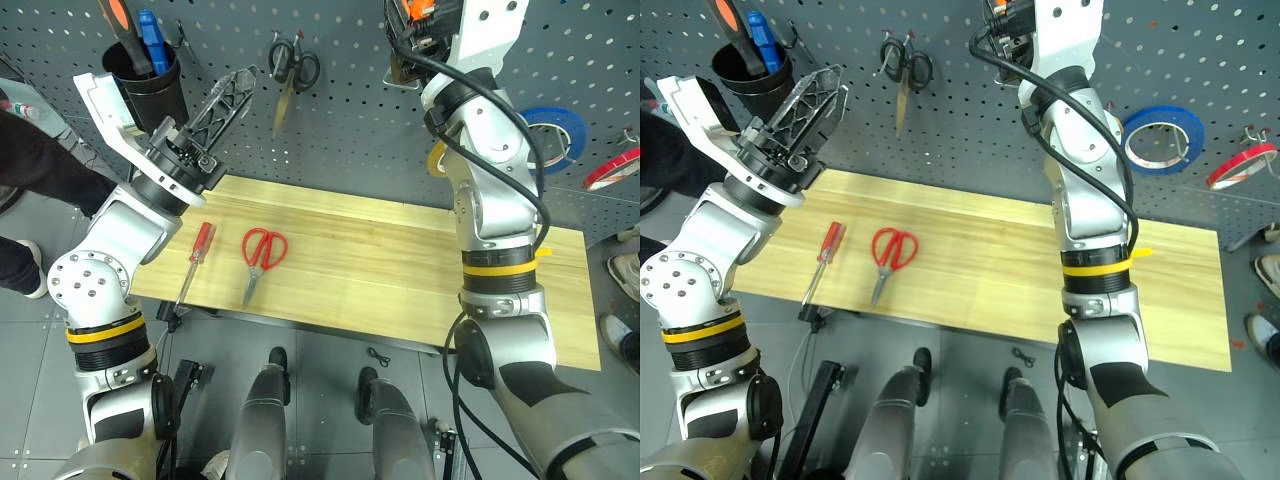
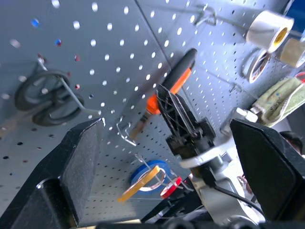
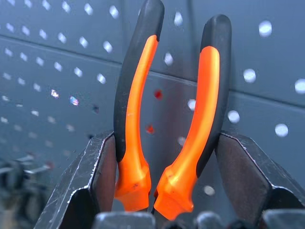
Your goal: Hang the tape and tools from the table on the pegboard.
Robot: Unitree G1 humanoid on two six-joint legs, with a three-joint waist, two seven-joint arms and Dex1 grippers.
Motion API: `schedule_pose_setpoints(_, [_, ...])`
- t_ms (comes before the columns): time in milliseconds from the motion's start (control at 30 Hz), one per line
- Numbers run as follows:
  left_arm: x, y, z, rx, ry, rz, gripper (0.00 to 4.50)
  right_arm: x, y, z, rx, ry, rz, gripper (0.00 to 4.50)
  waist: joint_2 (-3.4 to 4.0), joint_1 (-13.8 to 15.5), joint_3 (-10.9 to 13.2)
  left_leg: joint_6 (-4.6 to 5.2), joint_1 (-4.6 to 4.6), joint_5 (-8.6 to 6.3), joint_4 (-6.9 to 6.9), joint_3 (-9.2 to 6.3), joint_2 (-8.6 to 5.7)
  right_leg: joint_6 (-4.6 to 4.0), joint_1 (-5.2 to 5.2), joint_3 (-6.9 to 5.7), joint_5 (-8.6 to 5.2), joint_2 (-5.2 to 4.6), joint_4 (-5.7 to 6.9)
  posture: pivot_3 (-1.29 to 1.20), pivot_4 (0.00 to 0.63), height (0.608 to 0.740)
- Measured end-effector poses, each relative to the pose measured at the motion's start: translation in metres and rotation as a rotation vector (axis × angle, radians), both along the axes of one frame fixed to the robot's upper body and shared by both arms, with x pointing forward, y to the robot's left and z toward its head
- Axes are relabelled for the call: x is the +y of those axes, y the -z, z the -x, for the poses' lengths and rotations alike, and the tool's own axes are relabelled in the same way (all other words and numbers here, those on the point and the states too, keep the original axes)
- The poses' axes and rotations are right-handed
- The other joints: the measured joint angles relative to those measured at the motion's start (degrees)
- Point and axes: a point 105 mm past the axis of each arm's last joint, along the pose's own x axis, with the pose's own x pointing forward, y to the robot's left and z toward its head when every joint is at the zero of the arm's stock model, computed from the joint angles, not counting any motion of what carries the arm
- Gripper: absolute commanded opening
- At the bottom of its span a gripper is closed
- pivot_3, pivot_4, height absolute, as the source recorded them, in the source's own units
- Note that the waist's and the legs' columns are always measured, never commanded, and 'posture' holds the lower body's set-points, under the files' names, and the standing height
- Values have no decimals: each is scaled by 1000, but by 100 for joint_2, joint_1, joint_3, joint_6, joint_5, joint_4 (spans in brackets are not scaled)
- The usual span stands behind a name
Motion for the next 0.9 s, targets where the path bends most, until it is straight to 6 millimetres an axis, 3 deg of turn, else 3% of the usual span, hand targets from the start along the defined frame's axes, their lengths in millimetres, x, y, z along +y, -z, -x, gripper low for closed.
schedule_pose_setpoints(333, [0,-2,0,-2,-7,0,4500,-2,9,-11,-53,49,1,2792,0,9,0,-13,3,14,3,-7,0,-3,1,-1,3,0,10,147,393,740])
schedule_pose_setpoints(400, [1,-1,0,3,-10,-1,4500,-1,13,-12,-46,50,3,3841,0,13,0,-13,4,14,2,-8,0,-3,2,-1,2,0,12,145,393,740])
schedule_pose_setpoints(467, [1,1,0,10,-12,-4,4500,-1,20,-11,-37,45,3,4487,0,16,0,-12,4,14,1,-8,0,-3,2,-2,2,0,12,141,393,740])
schedule_pose_setpoints(733, [4,19,0,67,-25,-47,4500,-4,36,3,14,25,50,4487,0,7,0,-13,9,14,2,-9,1,-5,3,-1,2,1,18,109,398,740])
schedule_pose_setpoints(800, [5,33,3,93,-58,-96,4500,-8,49,10,74,6,86,4487,1,8,0,-11,12,12,2,-9,1,-4,12,0,2,1,12,94,405,740])
schedule_pose_setpoints(900, [10,75,0,202,-163,-244,4500,-11,78,21,219,-64,148,4487,1,3,0,-10,15,10,0,-8,1,-7,12,1,0,1,12,77,419,740])
